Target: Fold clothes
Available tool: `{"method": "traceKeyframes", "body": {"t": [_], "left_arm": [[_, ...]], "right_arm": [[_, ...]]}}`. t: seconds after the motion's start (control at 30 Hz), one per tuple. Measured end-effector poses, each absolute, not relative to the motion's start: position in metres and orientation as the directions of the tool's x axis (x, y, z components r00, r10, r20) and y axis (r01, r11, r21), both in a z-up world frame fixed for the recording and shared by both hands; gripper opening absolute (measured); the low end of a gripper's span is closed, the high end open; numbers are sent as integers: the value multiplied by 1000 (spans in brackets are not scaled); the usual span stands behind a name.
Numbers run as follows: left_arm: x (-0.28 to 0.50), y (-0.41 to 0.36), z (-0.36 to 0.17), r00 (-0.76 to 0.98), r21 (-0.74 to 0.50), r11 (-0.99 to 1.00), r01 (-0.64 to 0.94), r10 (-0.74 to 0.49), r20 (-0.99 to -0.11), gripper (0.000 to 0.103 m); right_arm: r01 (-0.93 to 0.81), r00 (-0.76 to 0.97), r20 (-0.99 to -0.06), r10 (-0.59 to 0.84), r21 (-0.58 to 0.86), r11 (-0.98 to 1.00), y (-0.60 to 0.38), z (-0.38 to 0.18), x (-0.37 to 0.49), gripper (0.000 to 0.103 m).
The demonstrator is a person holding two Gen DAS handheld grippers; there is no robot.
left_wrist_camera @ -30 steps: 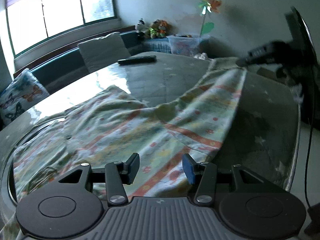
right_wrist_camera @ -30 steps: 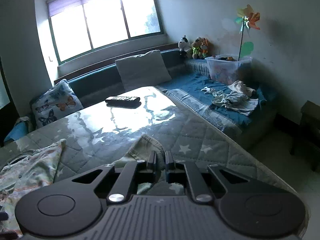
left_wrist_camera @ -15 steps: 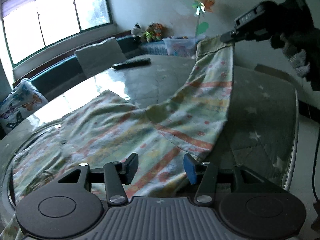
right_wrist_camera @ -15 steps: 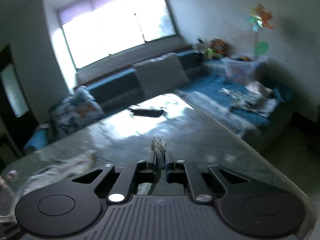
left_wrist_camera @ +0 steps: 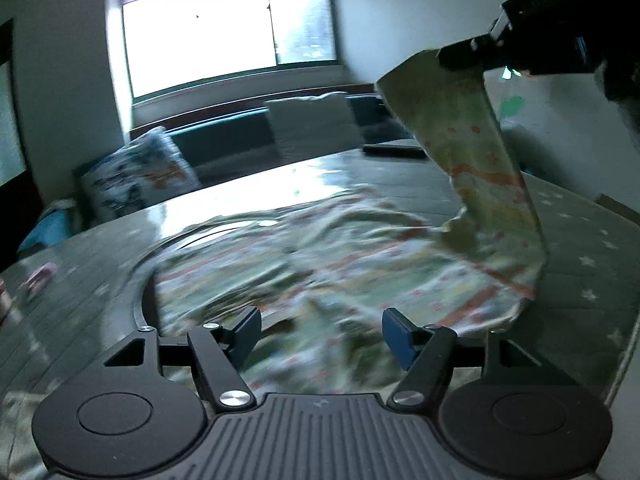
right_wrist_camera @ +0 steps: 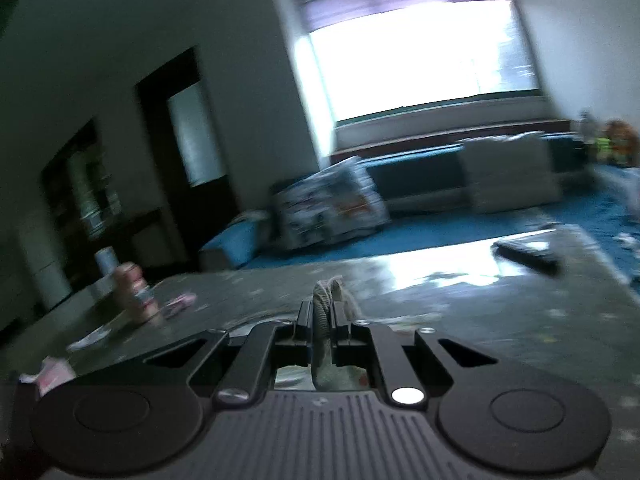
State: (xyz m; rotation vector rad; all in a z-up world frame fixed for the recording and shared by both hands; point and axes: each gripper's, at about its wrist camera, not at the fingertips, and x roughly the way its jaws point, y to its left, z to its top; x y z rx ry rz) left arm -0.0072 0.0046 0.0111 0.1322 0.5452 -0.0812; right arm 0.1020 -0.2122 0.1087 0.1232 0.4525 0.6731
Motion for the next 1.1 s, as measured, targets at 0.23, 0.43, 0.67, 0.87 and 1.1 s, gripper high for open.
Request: {"method": "traceKeyframes", "body": {"t": [0.23,0.43,0.67,0.87,1.1], "left_arm": [[-31,36,5,846,84,996,32,18,-533,71],[-38,51,6,849,66,998,-14,47,-527,71],[-38,61,14,858,57,997,-49,71,-509,72],[-25,49,15,855,57,998,-15,43,-517,72],[-4,32,10,844,67,997,31,10,-536,72]], "right_arm": [[-700,536,-455,711,232,676,-125,82,88,7],[-741,431,-535,726,249,623,-87,55,73,15],[-737,424,-575,700,231,636,-115,47,66,17],[-598,510,-649,564,204,775,-169,18,81,18],[-502,522,-711,471,190,844,-213,-10,93,17]]}}
